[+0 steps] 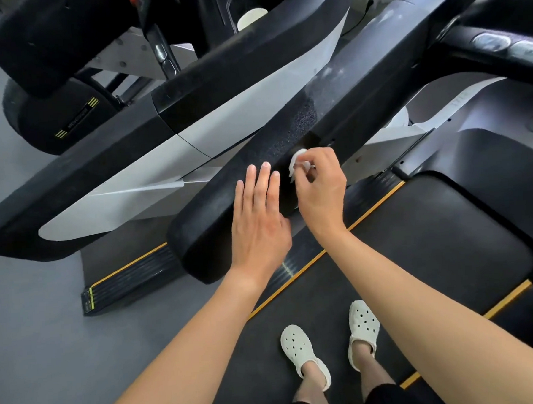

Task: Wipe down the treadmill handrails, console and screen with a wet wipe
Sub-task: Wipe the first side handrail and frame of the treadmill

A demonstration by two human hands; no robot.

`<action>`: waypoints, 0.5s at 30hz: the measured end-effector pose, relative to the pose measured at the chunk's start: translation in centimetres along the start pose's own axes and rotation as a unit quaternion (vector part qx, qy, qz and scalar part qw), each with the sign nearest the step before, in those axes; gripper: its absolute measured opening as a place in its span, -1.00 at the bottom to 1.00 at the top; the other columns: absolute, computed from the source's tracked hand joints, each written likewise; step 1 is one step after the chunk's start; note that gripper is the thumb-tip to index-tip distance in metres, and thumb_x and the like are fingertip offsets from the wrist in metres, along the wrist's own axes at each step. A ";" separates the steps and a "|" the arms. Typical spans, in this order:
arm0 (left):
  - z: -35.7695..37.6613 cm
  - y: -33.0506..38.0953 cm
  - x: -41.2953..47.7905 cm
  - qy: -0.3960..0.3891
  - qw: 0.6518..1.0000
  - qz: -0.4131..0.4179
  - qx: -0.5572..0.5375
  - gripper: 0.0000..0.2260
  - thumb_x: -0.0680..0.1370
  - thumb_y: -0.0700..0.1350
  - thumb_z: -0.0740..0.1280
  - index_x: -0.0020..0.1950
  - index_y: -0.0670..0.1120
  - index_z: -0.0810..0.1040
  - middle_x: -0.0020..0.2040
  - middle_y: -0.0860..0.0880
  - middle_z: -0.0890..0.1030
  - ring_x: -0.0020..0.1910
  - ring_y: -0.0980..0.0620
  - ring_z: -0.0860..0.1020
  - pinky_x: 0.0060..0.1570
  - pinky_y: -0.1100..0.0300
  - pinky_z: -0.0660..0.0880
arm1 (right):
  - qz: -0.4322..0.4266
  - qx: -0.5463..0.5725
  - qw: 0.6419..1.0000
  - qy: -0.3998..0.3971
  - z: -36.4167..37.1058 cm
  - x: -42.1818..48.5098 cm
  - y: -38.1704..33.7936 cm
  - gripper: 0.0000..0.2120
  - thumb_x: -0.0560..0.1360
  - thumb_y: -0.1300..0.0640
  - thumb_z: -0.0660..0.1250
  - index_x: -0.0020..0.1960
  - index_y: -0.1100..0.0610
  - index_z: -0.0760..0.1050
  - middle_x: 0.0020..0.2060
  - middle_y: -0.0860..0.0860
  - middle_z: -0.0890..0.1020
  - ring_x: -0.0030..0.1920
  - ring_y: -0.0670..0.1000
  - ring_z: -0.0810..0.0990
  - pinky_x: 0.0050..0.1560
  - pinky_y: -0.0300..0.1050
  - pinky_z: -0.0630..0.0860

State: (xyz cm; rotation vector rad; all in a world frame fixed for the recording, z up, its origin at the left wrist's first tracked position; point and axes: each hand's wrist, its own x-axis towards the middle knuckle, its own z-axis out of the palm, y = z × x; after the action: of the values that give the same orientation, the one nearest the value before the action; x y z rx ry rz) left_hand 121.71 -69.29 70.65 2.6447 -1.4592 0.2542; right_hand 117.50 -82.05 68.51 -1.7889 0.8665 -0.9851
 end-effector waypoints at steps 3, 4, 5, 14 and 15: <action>0.6 -0.3 -0.1 0.004 1.000 0.014 0.022 -0.36 0.56 -0.22 0.26 0.64 -0.22 0.18 0.68 -0.20 0.06 0.67 -0.20 -0.05 0.61 -0.19 0.04 | 0.010 -0.032 0.999 -0.009 0.7 -0.9 2.2 -0.91 0.56 0.31 0.35 -0.05 0.14 0.55 -0.06 -0.04 0.52 -0.12 -0.12 0.49 -0.10 -0.33 0.45; 0.8 -0.3 -0.1 0.004 0.999 0.017 0.029 -0.37 0.56 -0.21 0.27 0.64 -0.21 0.20 0.68 -0.21 0.05 0.67 -0.21 -0.06 0.61 -0.19 0.03 | 0.037 -0.040 0.998 -0.021 0.8 -1.2 3.1 -0.91 0.56 0.29 0.36 -0.03 0.12 0.55 -0.05 -0.06 0.51 -0.12 -0.13 0.50 -0.09 -0.31 0.49; 1.0 -0.3 -0.1 0.002 0.999 0.019 0.037 -0.38 0.57 -0.20 0.27 0.63 -0.20 0.21 0.68 -0.21 0.05 0.67 -0.22 -0.06 0.61 -0.20 0.02 | 0.078 -0.044 0.995 -0.040 0.9 -1.5 3.9 -0.92 0.57 0.27 0.37 -0.02 0.11 0.55 -0.04 -0.08 0.51 -0.11 -0.14 0.52 -0.06 -0.25 0.54; 2.0 -0.5 -0.1 0.021 0.998 0.028 0.060 -0.45 0.57 -0.17 0.28 0.57 -0.19 0.33 0.66 -0.25 0.10 0.66 -0.25 -0.03 0.62 -0.20 0.00 | 0.038 0.046 0.997 0.042 1.5 -1.8 1.9 -0.91 0.54 0.30 0.36 -0.05 0.14 0.58 -0.10 -0.07 0.58 -0.10 -0.09 0.55 -0.09 -0.25 0.49; 2.0 -0.6 -0.2 0.019 0.997 0.032 0.064 -0.45 0.57 -0.17 0.28 0.57 -0.19 0.32 0.66 -0.25 0.09 0.66 -0.25 -0.03 0.61 -0.20 0.00 | 0.039 0.037 0.997 0.049 1.8 -2.0 2.0 -0.91 0.54 0.30 0.37 -0.06 0.14 0.57 -0.10 -0.07 0.56 -0.11 -0.11 0.54 -0.11 -0.26 0.48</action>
State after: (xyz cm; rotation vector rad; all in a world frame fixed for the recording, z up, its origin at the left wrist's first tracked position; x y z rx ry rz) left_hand 122.32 -69.14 68.64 2.6774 -1.5679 0.4140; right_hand 117.90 -80.39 65.63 -1.6443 0.9413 -1.0488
